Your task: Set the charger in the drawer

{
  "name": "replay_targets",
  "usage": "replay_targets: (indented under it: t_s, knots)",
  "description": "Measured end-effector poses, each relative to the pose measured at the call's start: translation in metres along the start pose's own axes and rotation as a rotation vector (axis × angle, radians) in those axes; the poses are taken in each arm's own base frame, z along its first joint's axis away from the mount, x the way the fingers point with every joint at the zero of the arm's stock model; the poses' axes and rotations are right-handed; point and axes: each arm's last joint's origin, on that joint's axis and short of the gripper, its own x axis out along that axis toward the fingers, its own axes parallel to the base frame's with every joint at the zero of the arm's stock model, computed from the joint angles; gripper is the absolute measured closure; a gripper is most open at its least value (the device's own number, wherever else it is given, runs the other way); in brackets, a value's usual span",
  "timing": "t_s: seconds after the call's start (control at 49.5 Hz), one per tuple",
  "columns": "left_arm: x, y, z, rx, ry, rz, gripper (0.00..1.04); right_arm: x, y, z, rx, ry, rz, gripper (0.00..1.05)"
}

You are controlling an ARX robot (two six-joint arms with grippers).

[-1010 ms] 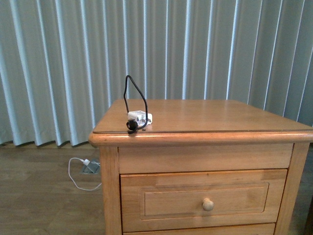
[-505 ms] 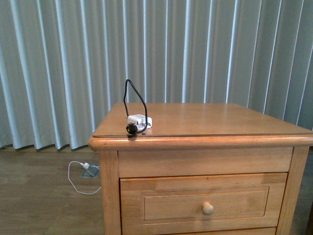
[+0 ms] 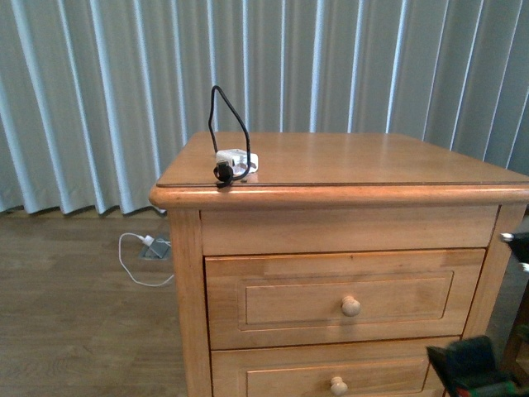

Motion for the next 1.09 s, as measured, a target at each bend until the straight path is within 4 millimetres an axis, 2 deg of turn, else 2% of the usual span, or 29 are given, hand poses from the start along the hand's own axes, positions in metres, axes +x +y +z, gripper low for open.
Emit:
replay_targets:
  t_s: [0.283, 0.343, 0.586, 0.949, 1.091]
  knots:
    - [0.000, 0.000, 0.000, 0.000, 0.000, 0.000, 0.06, 0.060, 0.030, 0.012, 0.000, 0.018, -0.005, 0.09]
    - [0.000, 0.000, 0.000, 0.000, 0.000, 0.000, 0.06, 0.081, 0.037, 0.014, 0.009, 0.018, -0.007, 0.09]
    - [0.000, 0.000, 0.000, 0.000, 0.000, 0.000, 0.06, 0.130, 0.047, 0.010, 0.043, 0.041, -0.041, 0.09]
    - [0.000, 0.000, 0.000, 0.000, 0.000, 0.000, 0.06, 0.172, 0.046, 0.013, 0.058, 0.020, -0.075, 0.09]
    - [0.000, 0.000, 0.000, 0.000, 0.000, 0.000, 0.06, 0.180, 0.041, 0.013, 0.065, 0.015, -0.103, 0.09]
